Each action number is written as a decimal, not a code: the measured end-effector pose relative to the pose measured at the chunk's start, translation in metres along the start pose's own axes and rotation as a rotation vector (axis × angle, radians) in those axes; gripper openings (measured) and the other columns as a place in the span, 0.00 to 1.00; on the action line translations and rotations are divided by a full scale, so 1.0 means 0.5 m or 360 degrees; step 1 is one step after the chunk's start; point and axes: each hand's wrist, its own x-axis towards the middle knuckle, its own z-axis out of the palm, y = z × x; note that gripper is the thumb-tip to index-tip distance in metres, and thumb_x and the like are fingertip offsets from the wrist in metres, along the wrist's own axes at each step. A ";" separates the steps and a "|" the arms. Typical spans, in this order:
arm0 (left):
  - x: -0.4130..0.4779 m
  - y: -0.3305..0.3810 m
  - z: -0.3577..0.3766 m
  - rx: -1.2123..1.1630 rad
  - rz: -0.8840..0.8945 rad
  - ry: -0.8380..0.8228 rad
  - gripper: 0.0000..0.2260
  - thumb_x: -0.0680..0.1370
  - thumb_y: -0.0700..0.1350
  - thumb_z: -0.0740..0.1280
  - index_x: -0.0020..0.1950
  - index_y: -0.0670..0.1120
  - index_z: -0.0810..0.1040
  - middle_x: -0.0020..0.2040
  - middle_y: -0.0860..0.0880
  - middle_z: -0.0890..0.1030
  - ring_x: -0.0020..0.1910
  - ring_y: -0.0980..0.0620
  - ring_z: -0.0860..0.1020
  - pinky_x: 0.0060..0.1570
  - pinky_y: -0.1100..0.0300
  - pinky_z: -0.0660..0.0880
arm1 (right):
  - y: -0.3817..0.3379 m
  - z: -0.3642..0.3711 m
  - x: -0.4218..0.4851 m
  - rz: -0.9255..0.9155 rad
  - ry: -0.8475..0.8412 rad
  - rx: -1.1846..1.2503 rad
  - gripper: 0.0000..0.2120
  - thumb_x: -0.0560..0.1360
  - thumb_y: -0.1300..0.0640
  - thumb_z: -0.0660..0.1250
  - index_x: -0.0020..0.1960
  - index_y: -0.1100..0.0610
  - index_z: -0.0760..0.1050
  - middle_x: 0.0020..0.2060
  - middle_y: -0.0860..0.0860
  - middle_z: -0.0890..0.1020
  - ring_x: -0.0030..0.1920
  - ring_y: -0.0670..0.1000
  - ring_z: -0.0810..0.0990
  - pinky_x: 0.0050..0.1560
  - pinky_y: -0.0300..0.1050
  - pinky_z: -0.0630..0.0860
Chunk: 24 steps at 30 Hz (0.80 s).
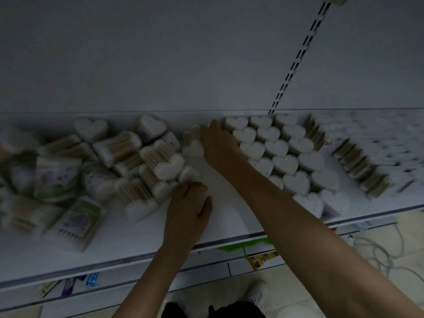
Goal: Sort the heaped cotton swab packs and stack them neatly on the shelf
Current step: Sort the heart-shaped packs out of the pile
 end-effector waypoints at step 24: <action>-0.058 0.077 0.002 -0.0515 0.0021 -0.0142 0.23 0.66 0.51 0.78 0.49 0.64 0.66 0.43 0.67 0.73 0.41 0.74 0.74 0.39 0.80 0.68 | 0.015 0.000 -0.416 0.0155 0.0846 0.0875 0.20 0.75 0.45 0.65 0.64 0.53 0.72 0.63 0.55 0.74 0.63 0.56 0.73 0.58 0.52 0.73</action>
